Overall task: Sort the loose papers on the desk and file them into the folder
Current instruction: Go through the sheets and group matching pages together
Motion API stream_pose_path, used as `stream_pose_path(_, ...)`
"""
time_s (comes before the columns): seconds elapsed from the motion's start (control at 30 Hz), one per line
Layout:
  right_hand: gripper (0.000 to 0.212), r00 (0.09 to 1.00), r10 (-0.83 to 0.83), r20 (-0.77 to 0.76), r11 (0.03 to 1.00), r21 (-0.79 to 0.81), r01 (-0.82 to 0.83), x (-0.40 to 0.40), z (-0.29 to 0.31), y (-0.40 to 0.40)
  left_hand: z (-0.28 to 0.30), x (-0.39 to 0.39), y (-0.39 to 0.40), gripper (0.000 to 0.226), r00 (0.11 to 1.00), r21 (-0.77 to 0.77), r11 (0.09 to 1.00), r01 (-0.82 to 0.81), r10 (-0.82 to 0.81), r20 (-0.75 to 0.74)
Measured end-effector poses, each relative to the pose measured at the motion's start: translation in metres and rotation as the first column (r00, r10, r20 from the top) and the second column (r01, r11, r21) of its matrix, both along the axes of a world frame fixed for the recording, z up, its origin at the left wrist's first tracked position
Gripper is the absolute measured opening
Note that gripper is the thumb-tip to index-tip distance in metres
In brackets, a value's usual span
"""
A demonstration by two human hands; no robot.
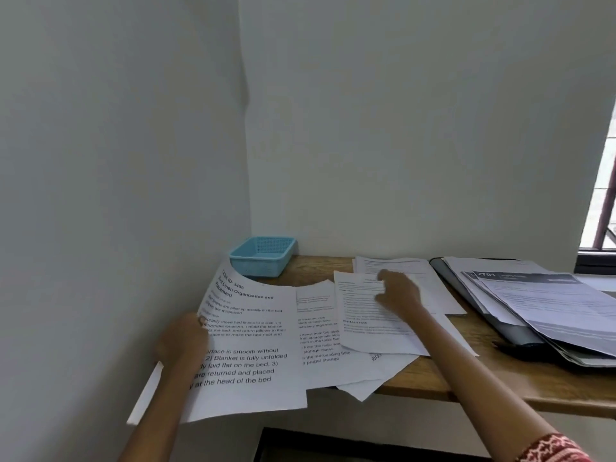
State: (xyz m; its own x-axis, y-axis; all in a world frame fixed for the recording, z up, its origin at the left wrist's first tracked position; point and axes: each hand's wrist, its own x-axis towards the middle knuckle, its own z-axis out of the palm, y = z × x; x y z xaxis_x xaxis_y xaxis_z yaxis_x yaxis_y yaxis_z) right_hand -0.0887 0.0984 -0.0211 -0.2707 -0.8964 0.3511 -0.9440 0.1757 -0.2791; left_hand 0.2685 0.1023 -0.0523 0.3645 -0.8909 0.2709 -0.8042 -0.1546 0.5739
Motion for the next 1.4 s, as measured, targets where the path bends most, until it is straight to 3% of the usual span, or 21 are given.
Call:
stream_pose_path(0.13, 0.026, 0.894, 0.419, 0.156, 0.906, -0.013, -0.423, 0.058, -0.005, 0.012, 0.004, 0.004, 0.012, 0.026, 0.999, -0.003, 0.999, -0.037, 0.037, 0.019)
stream_pose_path(0.27, 0.04, 0.778, 0.592, 0.211, 0.771, 0.134, -0.623, 0.103, -0.002, 0.035, 0.013, 0.014, 0.027, 0.028, 0.995, -0.075, 0.993, -0.087, 0.09, 0.047)
stream_pose_path(0.47, 0.076, 0.752, 0.651, 0.102, 0.631, 0.479, -0.611, 0.13, 0.008, 0.067, 0.022, 0.028, 0.044, 0.029, 0.975, -0.032, 0.986, -0.164, 0.167, 0.146)
stream_pose_path(0.6, 0.086, 0.73, 0.683, 0.014, 0.618, 0.522, -0.588, 0.142, -0.001, 0.077, 0.025, 0.037, 0.053, 0.029, 0.966, -0.041, 0.981, -0.189, 0.193, 0.174)
stream_pose_path(0.67, 0.063, 0.73, 0.682, 0.041, 0.643, 0.443, -0.625, 0.141, -0.001, 0.076, 0.028, 0.041, 0.059, 0.029, 0.961, -0.043, 0.976, -0.212, 0.216, 0.173)
stream_pose_path(0.73, 0.024, 0.721, 0.685, 0.108, 0.665, 0.314, -0.678, 0.137, 0.002, 0.075, 0.032, 0.047, 0.065, 0.028, 0.958, -0.061, 0.973, -0.221, 0.228, 0.171)
stream_pose_path(0.77, 0.018, 0.728, 0.675, 0.121, 0.694, 0.231, -0.682, 0.134, 0.003, 0.075, 0.034, 0.051, 0.068, 0.027, 0.958, -0.072, 0.972, -0.221, 0.231, 0.173)
stream_pose_path(0.87, 0.025, 0.796, 0.576, 0.184, 0.816, -0.066, -0.575, 0.121, 0.007, 0.07, 0.041, 0.058, 0.075, 0.024, 0.957, -0.086, 0.972, -0.219, 0.231, 0.178)
stream_pose_path(0.97, 0.029, 0.751, 0.492, 0.441, 0.865, -0.349, -0.361, 0.108, 0.019, 0.068, 0.043, 0.057, 0.079, 0.025, 0.956, -0.075, 0.973, -0.218, 0.229, 0.182)
stream_pose_path(1.1, 0.022, 0.707, 0.544, 0.451, 0.741, -0.654, -0.154, 0.097, 0.057, 0.072, 0.04, 0.041, 0.076, 0.027, 0.968, -0.039, 0.985, -0.167, 0.172, 0.181)
stream_pose_path(1.2, 0.022, 0.786, 0.522, 0.331, 0.57, -0.821, -0.033, 0.086, 0.086, 0.074, 0.041, 0.017, 0.067, 0.028, 0.987, -0.025, 0.995, -0.1, 0.102, 0.125)
stream_pose_path(1.27, 0.027, 0.836, 0.489, 0.248, 0.481, -0.876, -0.022, 0.077, 0.096, 0.068, 0.039, -0.001, 0.06, 0.03, 0.995, 0.013, 0.999, -0.048, 0.046, 0.091)
stream_pose_path(1.4, 0.033, 0.884, 0.457, 0.096, 0.469, -0.871, -0.148, 0.068, 0.1, 0.058, 0.027, -0.029, 0.039, 0.025, 0.996, 0.032, 0.999, 0.041, -0.043, 0.075)
